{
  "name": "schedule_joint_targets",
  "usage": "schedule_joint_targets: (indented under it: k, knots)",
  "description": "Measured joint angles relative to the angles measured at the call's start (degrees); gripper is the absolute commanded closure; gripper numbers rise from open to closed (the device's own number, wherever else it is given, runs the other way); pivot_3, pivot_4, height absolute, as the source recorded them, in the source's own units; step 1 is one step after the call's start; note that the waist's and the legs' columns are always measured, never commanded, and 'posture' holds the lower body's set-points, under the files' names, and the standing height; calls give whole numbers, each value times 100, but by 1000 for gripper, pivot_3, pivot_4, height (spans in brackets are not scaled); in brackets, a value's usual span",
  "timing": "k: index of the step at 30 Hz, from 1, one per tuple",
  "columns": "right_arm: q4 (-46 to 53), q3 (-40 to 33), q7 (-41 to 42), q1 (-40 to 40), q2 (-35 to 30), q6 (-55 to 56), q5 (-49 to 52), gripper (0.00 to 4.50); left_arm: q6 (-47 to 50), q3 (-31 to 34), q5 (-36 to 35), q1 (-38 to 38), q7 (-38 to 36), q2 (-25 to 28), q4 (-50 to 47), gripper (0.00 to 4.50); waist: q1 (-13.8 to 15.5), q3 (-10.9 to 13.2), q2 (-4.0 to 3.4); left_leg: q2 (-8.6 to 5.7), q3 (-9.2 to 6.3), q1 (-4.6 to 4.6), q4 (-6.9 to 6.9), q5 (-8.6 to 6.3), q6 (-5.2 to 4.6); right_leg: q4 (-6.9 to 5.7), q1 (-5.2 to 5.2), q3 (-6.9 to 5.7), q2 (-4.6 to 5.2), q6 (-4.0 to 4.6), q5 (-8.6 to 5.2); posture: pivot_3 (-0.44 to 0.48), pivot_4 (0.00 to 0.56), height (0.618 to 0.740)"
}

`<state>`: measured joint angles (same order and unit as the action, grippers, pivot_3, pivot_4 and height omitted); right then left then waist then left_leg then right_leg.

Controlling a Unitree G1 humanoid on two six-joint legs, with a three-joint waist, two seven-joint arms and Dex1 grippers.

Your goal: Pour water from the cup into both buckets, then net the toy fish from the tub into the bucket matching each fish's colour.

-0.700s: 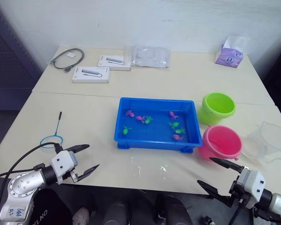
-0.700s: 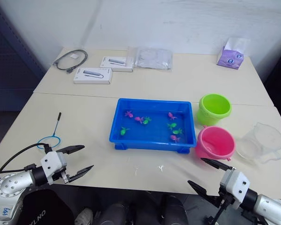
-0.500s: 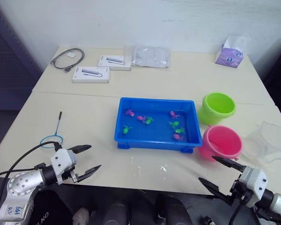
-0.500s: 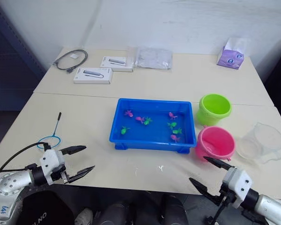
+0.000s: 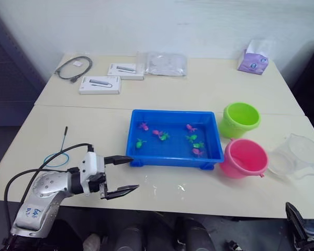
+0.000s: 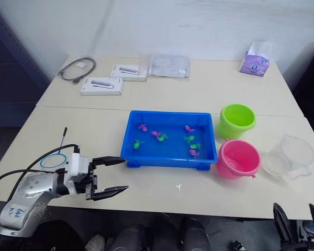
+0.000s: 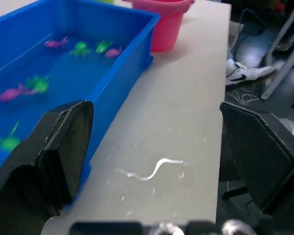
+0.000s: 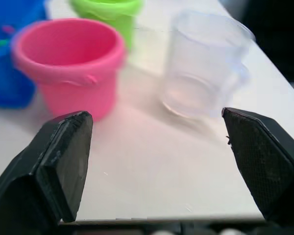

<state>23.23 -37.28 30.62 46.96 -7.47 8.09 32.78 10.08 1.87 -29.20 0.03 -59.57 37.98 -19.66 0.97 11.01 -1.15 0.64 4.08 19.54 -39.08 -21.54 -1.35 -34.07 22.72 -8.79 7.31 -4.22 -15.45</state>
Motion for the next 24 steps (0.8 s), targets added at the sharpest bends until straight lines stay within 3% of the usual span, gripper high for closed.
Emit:
schedule_joint_targets:
  k: [5, 10, 14, 24]
  knots:
    - [-19, 252, -831, -629, 181, -368, -123, 0, 179, -141, -76, -255, 2, -137, -69, 59, -65, -5, -11, 0, 2, -3, 0, 7, 3, -11, 3, 4, -1, 2, -1, 0, 150, 740]
    - [-9, 326, -1617, -1485, -59, -916, -220, 0, 260, -271, -79, -457, 40, -281, -210, 59, -65, -6, -17, -2, 3, 0, 0, 25, -25, -16, 7, 4, -1, 3, -2, 0, 150, 740]
    - [-368, 218, -2321, -2218, -372, -1252, -496, 0, 270, -299, -77, -596, 108, -348, -212, 59, -66, -7, -17, -3, 6, 0, -1, 29, -23, -23, 7, 3, -8, 4, -2, 0, 150, 740]
    - [-1419, 121, -3192, -3271, -649, -1488, -1138, 0, 487, -303, -78, -656, 115, -319, -238, 59, -75, -7, -16, -3, 12, -2, -1, 36, -22, -34, 8, 7, -14, 5, -4, 0, 150, 740]
